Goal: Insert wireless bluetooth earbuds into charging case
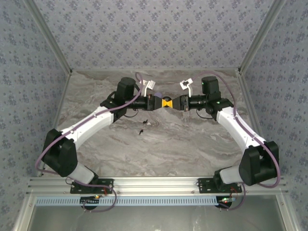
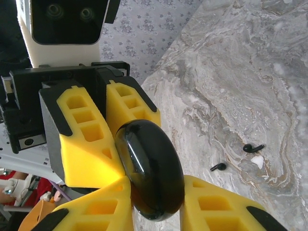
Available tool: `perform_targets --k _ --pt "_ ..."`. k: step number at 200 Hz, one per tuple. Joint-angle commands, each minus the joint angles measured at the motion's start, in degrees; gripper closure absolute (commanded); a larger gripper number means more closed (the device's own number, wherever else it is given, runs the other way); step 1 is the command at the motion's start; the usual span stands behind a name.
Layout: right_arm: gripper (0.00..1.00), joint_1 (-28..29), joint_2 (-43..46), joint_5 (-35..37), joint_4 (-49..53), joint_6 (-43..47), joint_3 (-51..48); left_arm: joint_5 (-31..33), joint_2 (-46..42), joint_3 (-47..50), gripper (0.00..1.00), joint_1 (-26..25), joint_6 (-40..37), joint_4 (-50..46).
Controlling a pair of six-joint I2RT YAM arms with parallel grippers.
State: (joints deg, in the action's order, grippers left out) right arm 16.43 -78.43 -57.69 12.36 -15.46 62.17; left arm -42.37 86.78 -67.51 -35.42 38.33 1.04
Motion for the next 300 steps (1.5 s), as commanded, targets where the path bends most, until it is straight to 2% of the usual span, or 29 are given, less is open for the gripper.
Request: perform_targets --k 1,70,107,193,234,251,300 --pt "0.72 1.17 2.67 -1.55 1.84 1.72 1.46 4.7 -0.26 -0.86 0.86 -0.15 -1.57 -1.23" --pt "0.56 -1.03 3.78 -0.14 2.36 1.4 1.38 5.88 -1.44 -0.46 0.86 -0.13 -3.0 -3.5" --pt "0.56 -1.44 3.82 -1.17 2.36 1.81 1.42 5.05 -1.64 -0.41 0.86 -0.09 -3.61 -3.68" --pt "0.54 -1.39 1.75 -3.08 5.0 4.87 3.39 -2.73 -2.22 -0.39 0.85 -0.23 -5.61 -1.69" --pt "0.53 -1.42 0.93 -2.61 6.32 5.88 3.93 -4.01 -3.12 -0.43 0.85 -0.2 -7.17 -2.42" --pt "0.48 -1.51 0.83 -1.96 6.77 6.1 4.17 -3.61 -3.43 -0.56 0.86 -0.19 -8.15 -3.67" --pt "0.48 -1.57 0.31 -3.62 9.0 8.09 5.4 -4.41 -3.97 -0.96 0.86 -0.22 -9.56 -5.29"
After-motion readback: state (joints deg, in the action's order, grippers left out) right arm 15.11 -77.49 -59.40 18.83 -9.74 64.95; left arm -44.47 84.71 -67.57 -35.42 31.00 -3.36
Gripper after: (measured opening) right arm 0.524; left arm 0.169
